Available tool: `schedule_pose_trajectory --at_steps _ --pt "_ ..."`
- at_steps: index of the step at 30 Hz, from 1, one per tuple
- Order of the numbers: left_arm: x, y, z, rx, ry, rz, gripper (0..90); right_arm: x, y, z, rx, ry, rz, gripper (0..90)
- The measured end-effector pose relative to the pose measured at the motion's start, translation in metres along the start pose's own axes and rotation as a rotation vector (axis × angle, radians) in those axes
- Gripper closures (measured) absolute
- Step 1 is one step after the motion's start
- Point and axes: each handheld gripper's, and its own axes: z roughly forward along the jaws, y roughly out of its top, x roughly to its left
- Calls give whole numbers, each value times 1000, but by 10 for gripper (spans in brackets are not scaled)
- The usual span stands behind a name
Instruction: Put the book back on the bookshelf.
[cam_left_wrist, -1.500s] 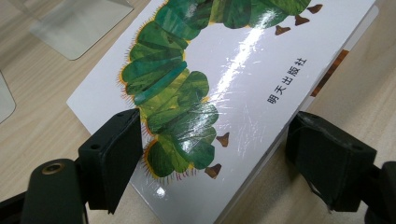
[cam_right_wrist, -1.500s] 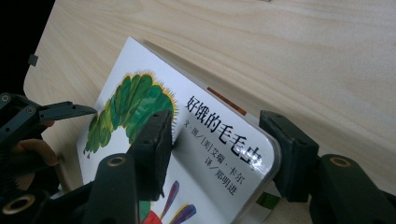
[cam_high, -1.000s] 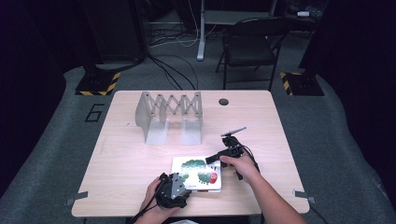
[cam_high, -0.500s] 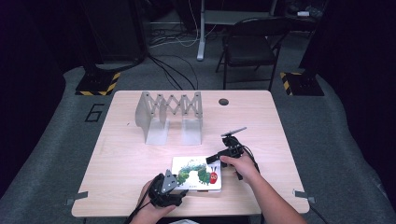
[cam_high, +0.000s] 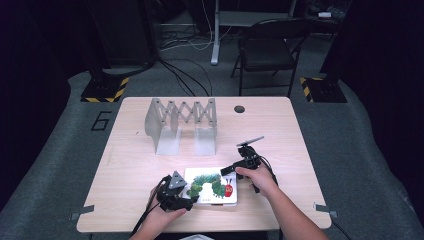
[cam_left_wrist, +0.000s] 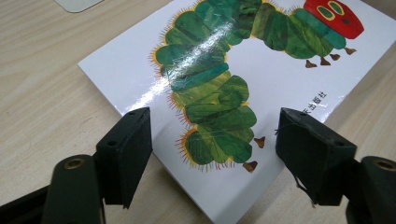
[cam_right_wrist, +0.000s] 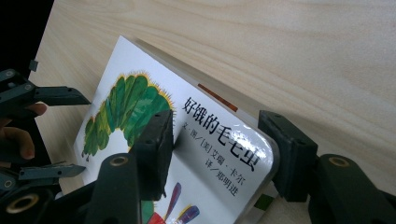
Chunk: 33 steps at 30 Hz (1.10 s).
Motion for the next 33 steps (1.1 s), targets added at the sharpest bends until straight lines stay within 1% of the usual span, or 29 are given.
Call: schedule_pose_trajectory --at_steps 1,3,5,7,11,14,15,16,18,19,21,23,24,26,27,28,29,30,31,32,33 --pt "0 0 0 4 -3 5 268 0 0 0 0 1 -1 462" --pt "1 -1 1 11 -2 -3 244 0 0 0 1 1 2 464" --pt "2 -2 2 3 1 -31 235 1 -1 0 -4 -5 0 462" --pt "3 -3 2 5 -9 -30 226 1 -1 0 -5 -11 -3 463" --pt "2 -3 3 0 0 -23 221 2 -1 0 -3 -14 -1 463" --pt "4 -3 4 0 -10 -39 203 5 -1 -1 -15 -26 -20 463" --pt "4 -3 4 0 -10 -39 192 5 -1 -1 -15 -26 -20 463" --pt "4 -3 5 -3 -3 -44 179 6 -1 -2 -24 -22 -33 474" --pt "6 -4 5 2 -10 -55 166 5 -1 -4 -27 -14 -36 486" --pt "6 -4 6 3 -12 -60 161 5 -1 -5 -25 -10 -26 492" --pt "6 -4 6 3 -11 -57 150 5 -1 -5 -24 -6 -24 497" --pt "7 -4 5 5 -15 -56 148 6 -1 -8 -31 2 -39 514" --pt "6 -4 5 -4 -11 -60 148 6 0 -9 -30 4 -43 519" --pt "7 -4 5 -6 -11 -58 148 7 0 -10 -30 6 -50 525" --pt "8 -4 4 -1 -21 -63 148 8 0 -11 -31 8 -59 530" --pt "7 -4 4 0 -20 -60 148 10 1 -13 -31 6 -71 534" --pt "7 -4 4 0 -20 -60 148 10 1 -13 -31 6 -71 534" --pt "7 -4 4 -2 -20 -64 148 12 1 -14 -30 -2 -93 535" --pt "7 -4 4 -2 -20 -64 148 13 2 -15 -33 -3 -103 538" --pt "7 -4 3 -5 -18 -66 148 13 2 -15 -33 -3 -103 538" --pt "8 -4 2 -2 -26 -65 148 16 1 -18 -37 1 -107 547"
